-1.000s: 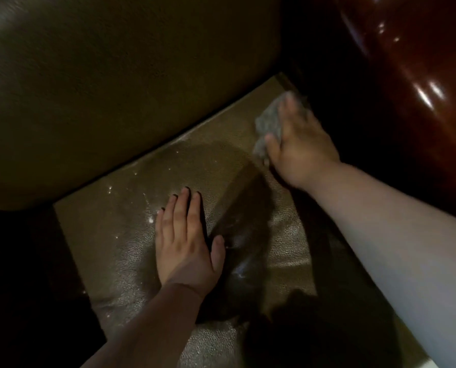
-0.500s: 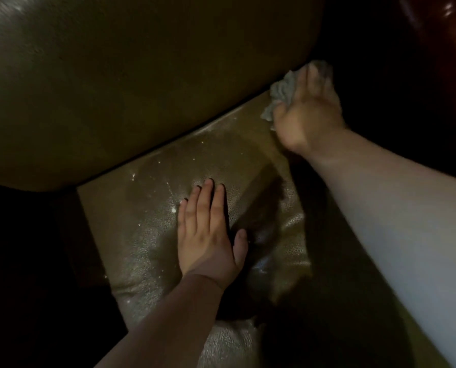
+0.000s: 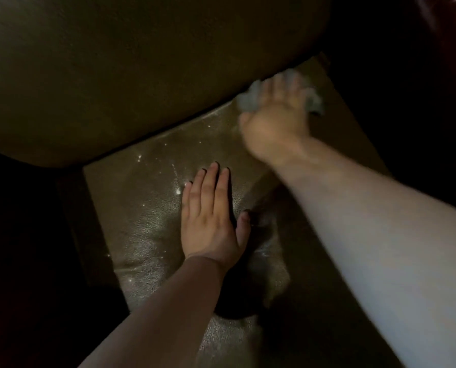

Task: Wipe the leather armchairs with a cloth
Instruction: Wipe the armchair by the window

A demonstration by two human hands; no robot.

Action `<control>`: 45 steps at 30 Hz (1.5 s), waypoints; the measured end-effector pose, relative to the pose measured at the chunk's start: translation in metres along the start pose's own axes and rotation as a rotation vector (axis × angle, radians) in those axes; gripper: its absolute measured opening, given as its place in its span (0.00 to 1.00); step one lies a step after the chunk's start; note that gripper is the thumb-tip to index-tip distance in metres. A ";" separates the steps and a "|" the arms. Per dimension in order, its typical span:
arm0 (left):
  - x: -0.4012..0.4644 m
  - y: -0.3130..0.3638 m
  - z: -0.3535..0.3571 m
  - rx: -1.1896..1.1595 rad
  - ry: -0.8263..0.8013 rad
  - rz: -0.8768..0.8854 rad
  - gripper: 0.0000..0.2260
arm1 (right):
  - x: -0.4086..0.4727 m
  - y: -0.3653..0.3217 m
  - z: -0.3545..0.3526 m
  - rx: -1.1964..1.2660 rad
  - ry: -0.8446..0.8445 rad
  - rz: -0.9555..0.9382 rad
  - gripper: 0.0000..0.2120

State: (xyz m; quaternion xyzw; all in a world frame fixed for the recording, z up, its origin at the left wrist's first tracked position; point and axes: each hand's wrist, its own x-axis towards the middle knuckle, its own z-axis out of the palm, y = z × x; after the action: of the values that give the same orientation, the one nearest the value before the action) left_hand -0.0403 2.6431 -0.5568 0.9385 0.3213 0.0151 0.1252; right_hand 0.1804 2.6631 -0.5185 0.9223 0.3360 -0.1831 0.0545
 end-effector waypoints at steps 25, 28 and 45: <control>-0.022 -0.114 -0.039 -0.288 0.111 -0.733 0.34 | -0.027 -0.006 -0.005 -0.127 -0.138 0.046 0.36; -0.021 -0.113 -0.037 -0.308 0.120 -0.704 0.35 | -0.046 -0.080 0.000 -0.185 -0.102 -0.012 0.33; -0.021 -0.115 -0.034 -0.279 0.138 -0.631 0.36 | -0.092 -0.083 0.021 -0.073 -0.140 -0.637 0.38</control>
State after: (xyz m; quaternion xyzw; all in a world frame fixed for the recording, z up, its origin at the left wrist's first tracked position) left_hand -0.1296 2.7256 -0.5511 0.7637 0.5981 0.0826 0.2287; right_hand 0.0558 2.6673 -0.5022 0.7535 0.6093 -0.2418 0.0505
